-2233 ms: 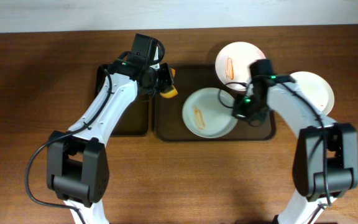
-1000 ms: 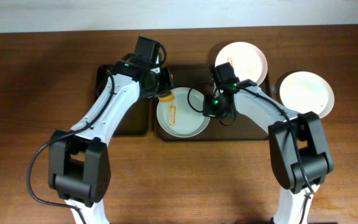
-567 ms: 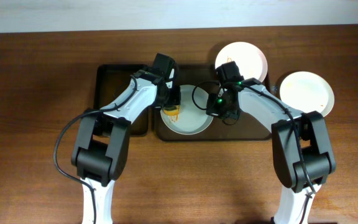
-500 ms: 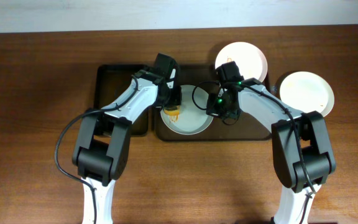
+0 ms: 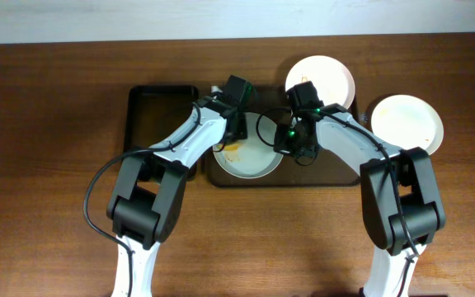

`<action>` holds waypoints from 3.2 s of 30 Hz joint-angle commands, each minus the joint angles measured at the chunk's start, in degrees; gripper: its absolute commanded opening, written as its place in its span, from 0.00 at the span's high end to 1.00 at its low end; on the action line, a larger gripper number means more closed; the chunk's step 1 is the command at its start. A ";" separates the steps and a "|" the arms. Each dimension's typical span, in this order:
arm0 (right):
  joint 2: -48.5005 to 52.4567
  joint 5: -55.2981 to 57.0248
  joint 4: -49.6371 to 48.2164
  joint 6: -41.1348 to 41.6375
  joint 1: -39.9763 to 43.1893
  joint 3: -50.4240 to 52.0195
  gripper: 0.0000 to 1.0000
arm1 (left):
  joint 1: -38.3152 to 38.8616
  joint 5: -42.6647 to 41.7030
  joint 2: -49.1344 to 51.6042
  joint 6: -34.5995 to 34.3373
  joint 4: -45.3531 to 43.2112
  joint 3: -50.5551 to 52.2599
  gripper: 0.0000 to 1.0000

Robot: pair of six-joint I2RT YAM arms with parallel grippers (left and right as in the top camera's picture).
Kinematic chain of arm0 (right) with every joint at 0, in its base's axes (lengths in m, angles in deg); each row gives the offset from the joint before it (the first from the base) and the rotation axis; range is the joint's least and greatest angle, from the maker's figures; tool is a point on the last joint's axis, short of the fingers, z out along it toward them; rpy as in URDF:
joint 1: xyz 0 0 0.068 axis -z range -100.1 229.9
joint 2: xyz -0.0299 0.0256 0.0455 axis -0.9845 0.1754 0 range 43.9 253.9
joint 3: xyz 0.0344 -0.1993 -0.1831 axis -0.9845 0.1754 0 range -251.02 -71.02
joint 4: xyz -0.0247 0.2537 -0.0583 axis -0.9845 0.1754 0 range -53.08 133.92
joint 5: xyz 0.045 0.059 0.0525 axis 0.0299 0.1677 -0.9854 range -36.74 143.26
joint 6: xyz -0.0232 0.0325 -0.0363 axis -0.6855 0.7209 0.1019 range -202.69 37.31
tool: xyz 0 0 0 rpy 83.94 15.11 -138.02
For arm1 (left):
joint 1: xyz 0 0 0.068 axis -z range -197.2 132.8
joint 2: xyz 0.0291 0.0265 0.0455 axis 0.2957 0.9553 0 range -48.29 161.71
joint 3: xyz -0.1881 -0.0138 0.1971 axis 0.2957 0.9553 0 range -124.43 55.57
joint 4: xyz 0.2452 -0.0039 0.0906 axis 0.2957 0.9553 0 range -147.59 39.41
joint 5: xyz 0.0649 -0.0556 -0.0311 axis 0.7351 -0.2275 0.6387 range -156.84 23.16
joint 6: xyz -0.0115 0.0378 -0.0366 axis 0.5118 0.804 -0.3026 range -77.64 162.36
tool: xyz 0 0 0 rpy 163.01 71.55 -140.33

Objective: Clean dirty plates on tray and stack at the side
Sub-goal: 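Scrub the held plate with the sponge in the left gripper, then lift the left arm away and raise the plate with the right gripper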

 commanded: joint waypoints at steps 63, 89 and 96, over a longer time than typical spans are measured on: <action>1.60 2.60 -1.81 -0.61 0.37 1.29 0.96 | 5.46 -22.71 8.20 -48.96 15.13 3.50 1.00; 1.57 -3.58 -2.73 -6.69 0.46 0.98 0.96 | 0.28 -2.38 -7.67 14.19 14.43 -11.06 1.00; -5.29 -7.78 1.95 -12.24 2.29 -0.48 0.96 | -6.91 -13.14 -14.25 16.46 12.24 -11.10 1.00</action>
